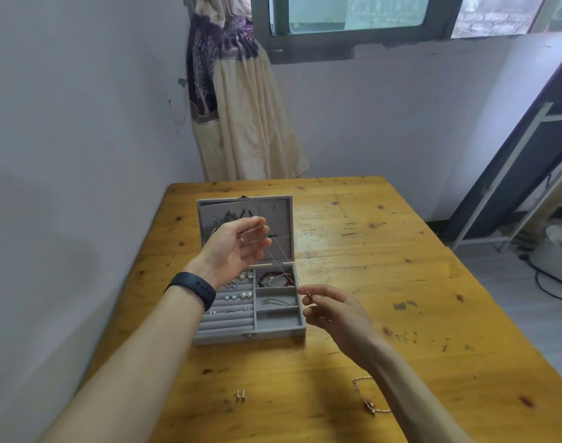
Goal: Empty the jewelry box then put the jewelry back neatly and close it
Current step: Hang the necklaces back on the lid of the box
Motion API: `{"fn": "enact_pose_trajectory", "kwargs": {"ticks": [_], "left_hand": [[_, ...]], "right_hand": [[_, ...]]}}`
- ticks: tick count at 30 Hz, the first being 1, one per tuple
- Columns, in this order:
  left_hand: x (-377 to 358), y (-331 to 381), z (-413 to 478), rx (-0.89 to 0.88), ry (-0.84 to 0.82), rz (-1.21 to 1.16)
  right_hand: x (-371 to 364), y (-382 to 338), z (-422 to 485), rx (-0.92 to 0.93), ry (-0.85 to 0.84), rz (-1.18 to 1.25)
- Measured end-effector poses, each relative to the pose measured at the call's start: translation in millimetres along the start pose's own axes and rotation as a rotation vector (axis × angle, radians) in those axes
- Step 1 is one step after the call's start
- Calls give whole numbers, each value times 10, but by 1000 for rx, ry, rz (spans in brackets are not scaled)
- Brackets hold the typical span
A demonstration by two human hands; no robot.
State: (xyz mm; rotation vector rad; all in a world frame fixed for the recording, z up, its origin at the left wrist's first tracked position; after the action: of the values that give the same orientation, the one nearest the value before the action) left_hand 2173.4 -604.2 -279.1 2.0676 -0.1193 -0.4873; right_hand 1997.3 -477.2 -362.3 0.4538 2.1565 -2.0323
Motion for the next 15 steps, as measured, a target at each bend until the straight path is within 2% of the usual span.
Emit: {"fn": "enact_pose_trajectory", "kwargs": {"ticks": [3, 6, 10, 15], "left_hand": [[13, 39, -31, -1, 15, 20], [24, 75, -50, 9, 26, 40], [38, 140, -42, -19, 75, 78], [48, 180, -15, -58, 121, 114]], "right_hand": [[-79, -28, 23, -64, -27, 193], [-143, -30, 71, -121, -59, 232], [-158, -13, 119, -34, -108, -12], [-64, -32, 97, 84, -70, -290]]}}
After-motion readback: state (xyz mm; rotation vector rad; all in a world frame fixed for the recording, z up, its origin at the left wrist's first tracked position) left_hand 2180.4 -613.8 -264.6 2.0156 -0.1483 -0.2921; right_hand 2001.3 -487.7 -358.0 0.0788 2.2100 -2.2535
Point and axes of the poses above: each hand's wrist, its own z-axis towards the middle knuckle, its own x-axis out of the back of the hand, y = z × x, the point moved 3 cm from there along z, towards the middle knuckle, and after that the axes turned 9 degrees about x, right-handed, at the moved point
